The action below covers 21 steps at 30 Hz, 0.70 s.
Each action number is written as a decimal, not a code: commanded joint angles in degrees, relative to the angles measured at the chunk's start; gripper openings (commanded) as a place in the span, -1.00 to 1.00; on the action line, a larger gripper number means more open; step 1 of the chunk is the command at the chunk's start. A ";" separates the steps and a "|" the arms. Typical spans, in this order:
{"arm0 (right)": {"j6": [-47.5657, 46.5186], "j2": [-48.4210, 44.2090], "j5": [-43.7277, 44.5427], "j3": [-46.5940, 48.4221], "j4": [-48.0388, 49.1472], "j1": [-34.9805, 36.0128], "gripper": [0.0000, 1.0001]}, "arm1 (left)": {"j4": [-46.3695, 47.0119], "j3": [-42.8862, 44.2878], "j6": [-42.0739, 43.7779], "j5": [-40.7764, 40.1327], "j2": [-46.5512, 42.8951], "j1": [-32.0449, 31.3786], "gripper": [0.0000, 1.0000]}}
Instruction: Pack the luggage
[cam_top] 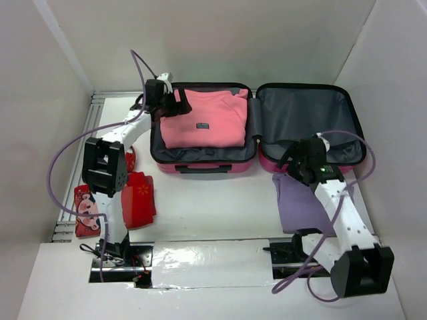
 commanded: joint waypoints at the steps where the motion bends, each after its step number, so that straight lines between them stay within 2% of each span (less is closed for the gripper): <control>1: 4.78 5.60 -4.95 -4.68 6.18 -0.23 0.78 | 0.47 4.79 -0.70 6.45 -8.22 -0.71 0.99; 4: 6.12 4.84 -3.20 -9.59 8.20 0.29 0.65 | 0.46 3.65 -0.18 7.60 -14.80 -1.76 0.99; 10: 8.76 -4.82 2.95 -13.74 4.43 0.29 0.65 | -0.15 -2.15 0.97 8.22 -25.71 -1.77 0.99; 13: 10.87 -6.33 4.55 -13.74 2.23 0.29 0.67 | -1.81 -6.87 0.97 6.82 -31.51 -1.77 0.99; 16: 13.85 -6.33 8.32 -13.74 1.61 0.29 0.75 | -3.13 -13.54 -0.60 2.78 -37.75 -1.77 0.99; 18: 12.98 -5.63 8.33 -14.27 3.52 0.29 0.75 | -6.38 -16.55 -3.58 -3.09 -42.48 -1.07 0.99; 20: 10.26 -6.24 3.53 -15.67 6.34 0.29 0.75 | -12.85 -20.42 -6.31 -7.92 -45.74 0.50 0.99; 21: 9.12 -6.94 2.02 -16.20 7.66 0.29 0.75 | -15.51 -21.83 -7.80 -12.91 -47.41 1.56 0.99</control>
